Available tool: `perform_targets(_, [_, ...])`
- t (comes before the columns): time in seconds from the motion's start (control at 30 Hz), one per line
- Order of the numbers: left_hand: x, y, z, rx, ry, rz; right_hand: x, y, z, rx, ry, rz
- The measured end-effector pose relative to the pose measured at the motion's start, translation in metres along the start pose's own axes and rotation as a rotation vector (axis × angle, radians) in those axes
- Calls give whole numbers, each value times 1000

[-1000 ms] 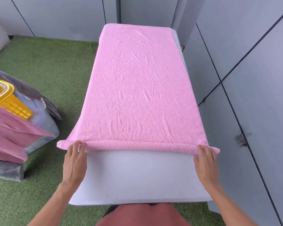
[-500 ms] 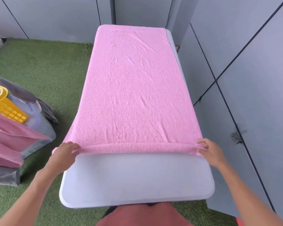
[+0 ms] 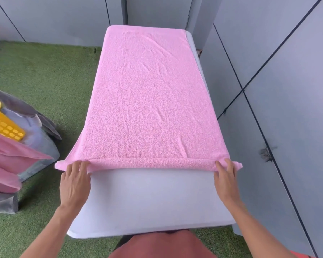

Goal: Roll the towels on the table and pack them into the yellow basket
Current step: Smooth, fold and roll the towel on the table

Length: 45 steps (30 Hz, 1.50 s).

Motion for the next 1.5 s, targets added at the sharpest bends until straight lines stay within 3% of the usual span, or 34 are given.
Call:
perform_targets(0.2, [1,-21,-4,7,-54,-74,6,-25,6,113,127,30])
perform_targets(0.37, [-2,-6,-28,-7,-45,-185,10,-30,29,161,201,-253])
perform_targets(0.47, [-14,-21,-47,8,62,-366,23,-41,25,70,15,-424])
perform_targets(0.53, [-15,-37,-49,51,186,-462,26,-48,20,-36,-162,-340])
perform_targets(0.63, [-4,-47,-42,192,375,-348,25,-46,18,-56,-245,-40])
perform_targets(0.7, [4,-39,-36,217,326,-158,19,-33,15,-10,-42,104])
perform_targets(0.77, [7,-22,-25,121,160,1,15,-18,8,76,213,204])
perform_targets(0.9, [-1,7,-1,-59,45,36,2,-1,1,175,193,103])
perform_targets(1.07, [-3,-13,4,-55,-22,21,-1,-25,2,123,48,7])
perform_targets(1.27, [-1,-11,3,-66,21,-23,9,-36,20,141,201,-98])
perform_targets(1.4, [-1,9,-1,-89,96,-49,16,-42,38,66,293,-272])
perform_targets(1.5, [4,11,-7,-54,156,-31,19,-54,37,-25,110,-311])
Point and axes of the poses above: each hand's wrist, its own y-axis away from the middle knuckle, its own x-axis out of the back of the hand, z = x × y, the point moved 4 cm from there along -y, towards the middle knuckle, and after that the axes turned 1 degree about -x, right-handed, at the moved point
